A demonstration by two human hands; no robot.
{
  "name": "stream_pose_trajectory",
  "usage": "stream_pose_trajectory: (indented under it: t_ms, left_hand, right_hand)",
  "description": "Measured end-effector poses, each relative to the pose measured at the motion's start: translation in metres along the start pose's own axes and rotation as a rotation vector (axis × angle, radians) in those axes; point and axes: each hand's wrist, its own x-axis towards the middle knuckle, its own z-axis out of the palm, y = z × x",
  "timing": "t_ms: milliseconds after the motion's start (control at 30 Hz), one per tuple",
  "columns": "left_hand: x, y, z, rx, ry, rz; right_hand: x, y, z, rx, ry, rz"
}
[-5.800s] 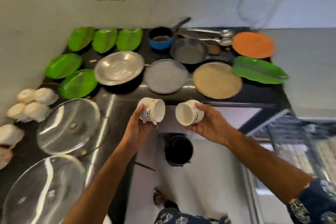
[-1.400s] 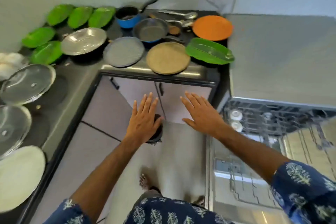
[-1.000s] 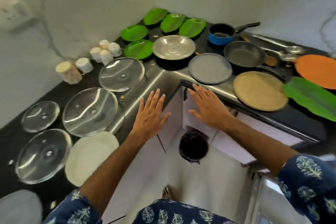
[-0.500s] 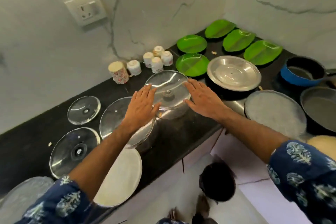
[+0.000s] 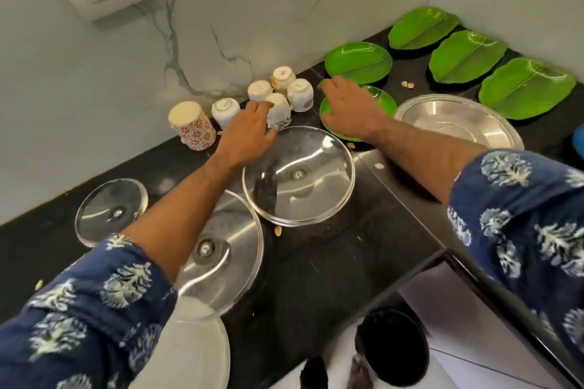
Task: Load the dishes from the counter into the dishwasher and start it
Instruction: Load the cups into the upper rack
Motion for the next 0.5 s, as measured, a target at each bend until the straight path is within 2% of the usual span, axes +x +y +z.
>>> stream_pose_trajectory:
  t_ms: [167,300,500]
  left_hand:
    - [0.050,-0.020,0.021,0.106,-0.042,0.071]
    - [0.074,-0.030,0.034,0.110,-0.065,0.050]
    - [0.089,-0.036,0.041,0.086,0.003,0.078]
  right_hand:
    - [0.055,0.006,0.025,-0.079,-0.080,-0.025]
    - [0.087,0.006,0.046,-0.067,-0.116,0.023]
    - [0.117,-0.002,0.070,-0.030,-0.095,0.119]
